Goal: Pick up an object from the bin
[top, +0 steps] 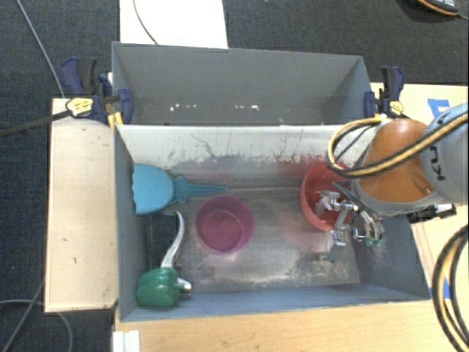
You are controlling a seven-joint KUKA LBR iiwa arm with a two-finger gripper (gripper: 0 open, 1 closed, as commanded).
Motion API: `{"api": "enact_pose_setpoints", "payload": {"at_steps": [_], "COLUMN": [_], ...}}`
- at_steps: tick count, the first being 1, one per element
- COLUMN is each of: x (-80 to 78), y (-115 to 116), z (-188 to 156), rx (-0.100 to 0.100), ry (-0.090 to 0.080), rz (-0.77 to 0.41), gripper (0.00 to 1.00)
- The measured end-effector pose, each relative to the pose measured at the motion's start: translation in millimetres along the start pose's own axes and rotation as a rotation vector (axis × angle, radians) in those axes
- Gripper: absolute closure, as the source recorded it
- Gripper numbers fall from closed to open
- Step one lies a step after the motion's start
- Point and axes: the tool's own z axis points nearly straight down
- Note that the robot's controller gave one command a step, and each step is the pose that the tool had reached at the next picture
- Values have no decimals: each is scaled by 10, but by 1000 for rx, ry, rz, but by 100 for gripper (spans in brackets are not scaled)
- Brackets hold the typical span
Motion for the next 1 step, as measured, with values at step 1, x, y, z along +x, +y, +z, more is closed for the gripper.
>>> {"api": "enact_pose_setpoints", "payload": {"at_steps": [1], "x": [463], "y": [71], "z": [-17], "rx": [1], "ry": [-8], "rz": [70], "gripper": [0]}}
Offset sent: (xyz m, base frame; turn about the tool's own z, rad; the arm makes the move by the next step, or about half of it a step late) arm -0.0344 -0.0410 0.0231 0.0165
